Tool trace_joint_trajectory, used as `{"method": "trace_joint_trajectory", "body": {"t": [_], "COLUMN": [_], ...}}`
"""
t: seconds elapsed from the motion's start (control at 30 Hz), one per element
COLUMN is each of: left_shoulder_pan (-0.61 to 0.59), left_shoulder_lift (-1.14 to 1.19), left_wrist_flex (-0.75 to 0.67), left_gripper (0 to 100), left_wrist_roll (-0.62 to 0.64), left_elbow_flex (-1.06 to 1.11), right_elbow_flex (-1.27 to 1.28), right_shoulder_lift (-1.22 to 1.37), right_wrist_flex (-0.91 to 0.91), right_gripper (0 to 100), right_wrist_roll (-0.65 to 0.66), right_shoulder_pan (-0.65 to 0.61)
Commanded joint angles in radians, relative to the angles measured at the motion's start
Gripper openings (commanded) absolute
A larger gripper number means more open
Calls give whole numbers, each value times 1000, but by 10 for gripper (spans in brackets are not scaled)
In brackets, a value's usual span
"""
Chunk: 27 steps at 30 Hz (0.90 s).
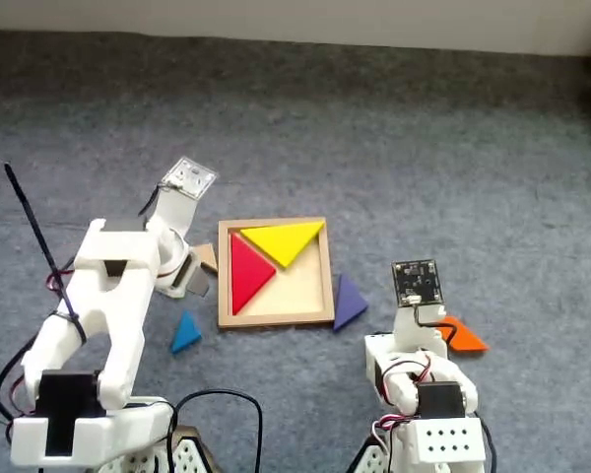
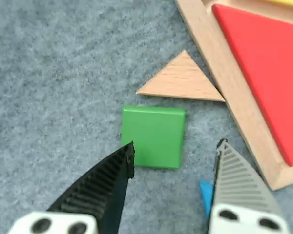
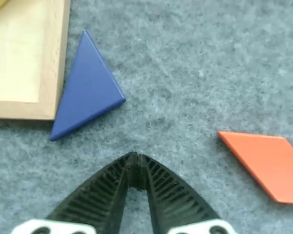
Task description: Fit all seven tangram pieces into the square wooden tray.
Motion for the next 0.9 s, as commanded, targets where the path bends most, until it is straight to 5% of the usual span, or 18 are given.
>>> {"method": "trace_joint_trajectory", "body": {"t": [0.0,0.4,0.87], "left_shoulder_pan": [-18,-30,-27], "left_shoulder_lift": [-8,332,348], "left_wrist_flex": [-80,164,201], "left_gripper": [263,212,57], "left_wrist_roll": [-14,-8,-14], "left_elbow_flex": [13,-358,-407], "right_elbow_flex": [74,74,74], "right_shoulder_lift": [-5,-5,-5], "right_wrist_flex": [-16,-16,-16], "right_gripper": [6,6,6], "right_wrist_roll": [-2,-2,-2], "right_shoulder_pan": [10,10,12]}}
